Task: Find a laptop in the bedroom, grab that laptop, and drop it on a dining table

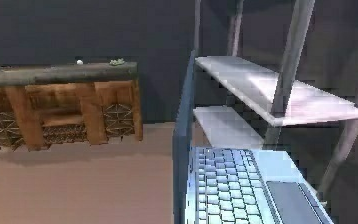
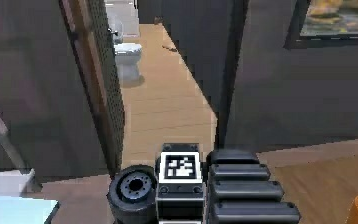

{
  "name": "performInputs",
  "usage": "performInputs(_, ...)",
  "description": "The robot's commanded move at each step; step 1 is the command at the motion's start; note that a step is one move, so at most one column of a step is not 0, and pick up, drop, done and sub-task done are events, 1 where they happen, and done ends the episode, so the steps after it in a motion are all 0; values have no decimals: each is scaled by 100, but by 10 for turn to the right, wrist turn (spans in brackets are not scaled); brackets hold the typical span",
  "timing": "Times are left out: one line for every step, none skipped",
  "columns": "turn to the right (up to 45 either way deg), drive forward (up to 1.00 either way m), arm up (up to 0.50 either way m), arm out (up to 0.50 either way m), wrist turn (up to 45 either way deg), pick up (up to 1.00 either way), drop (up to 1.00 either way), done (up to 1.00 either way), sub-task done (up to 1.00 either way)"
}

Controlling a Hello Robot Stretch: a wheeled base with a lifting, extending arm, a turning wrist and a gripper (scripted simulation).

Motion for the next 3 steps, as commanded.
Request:
performInputs(-450,0,0,0,0,0,0,0,0)
performInputs(-450,0,0,0,0,0,0,0,0)
performInputs(-270,0,0,0,0,0,0,0,0)
